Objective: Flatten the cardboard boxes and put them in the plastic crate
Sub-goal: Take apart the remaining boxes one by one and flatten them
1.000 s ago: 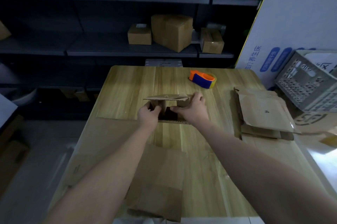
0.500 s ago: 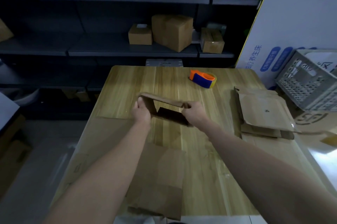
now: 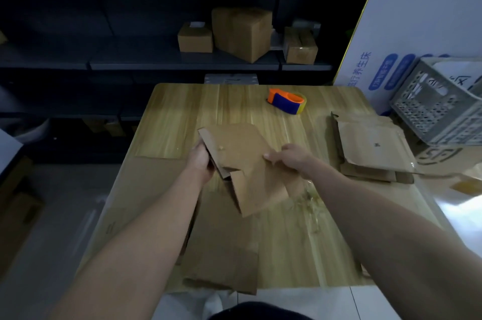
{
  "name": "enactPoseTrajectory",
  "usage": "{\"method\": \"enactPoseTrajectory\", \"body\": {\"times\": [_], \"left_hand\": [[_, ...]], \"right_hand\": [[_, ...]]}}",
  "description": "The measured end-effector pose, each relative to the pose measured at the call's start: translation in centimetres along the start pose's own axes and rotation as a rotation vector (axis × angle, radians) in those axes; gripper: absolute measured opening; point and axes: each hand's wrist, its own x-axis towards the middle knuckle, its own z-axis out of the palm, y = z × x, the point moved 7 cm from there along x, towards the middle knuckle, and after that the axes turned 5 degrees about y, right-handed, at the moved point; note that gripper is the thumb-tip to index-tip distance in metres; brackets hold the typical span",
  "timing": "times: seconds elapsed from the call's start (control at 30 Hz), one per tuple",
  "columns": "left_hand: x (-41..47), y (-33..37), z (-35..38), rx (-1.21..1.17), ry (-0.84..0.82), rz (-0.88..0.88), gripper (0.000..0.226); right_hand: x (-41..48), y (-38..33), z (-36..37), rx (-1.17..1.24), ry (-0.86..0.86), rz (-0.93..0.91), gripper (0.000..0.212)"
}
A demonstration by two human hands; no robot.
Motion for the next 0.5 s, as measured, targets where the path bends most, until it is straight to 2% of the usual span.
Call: {"method": "enactPoseTrajectory", "body": {"times": [0.1,0.17,0.23,0.3,0.4,0.5], "left_hand": [[-0.1,-1.1,-0.5,0.085,-0.068,-0.119,0.070],[-0.6,-1.6,-0.9,0.179,-0.137,-0.166,0.079],[-1.3,-2.4,-1.6,0.421,-0.175,-0.181,0.073],[-1.9,-3.8,-2.3,0.631,-0.175,-0.213,0.061],[-2.5,-5.1,-3.3,0.708,-0.077,-0.198,0.046],[-2.7,-5.2,-3.9,0.632,-0.019,-0.088,0.056]], "right_hand": [[0.0,1.7,0.6,0.013,-0.046,0.065,0.063],[0.1,2.0,1.0,0.089,-0.031,0.056,0.052],[-0.2,2.2,1.3,0.108,0.012,0.045,0.045],[-0.6,2.6,1.5,0.005,0.059,0.018,0.039],[-0.9,4.0,2.8,-0.025,0.011,-0.013,0.038],[-1.4,5.4,4.3,0.114,-0.081,0.017,0.035]]}}
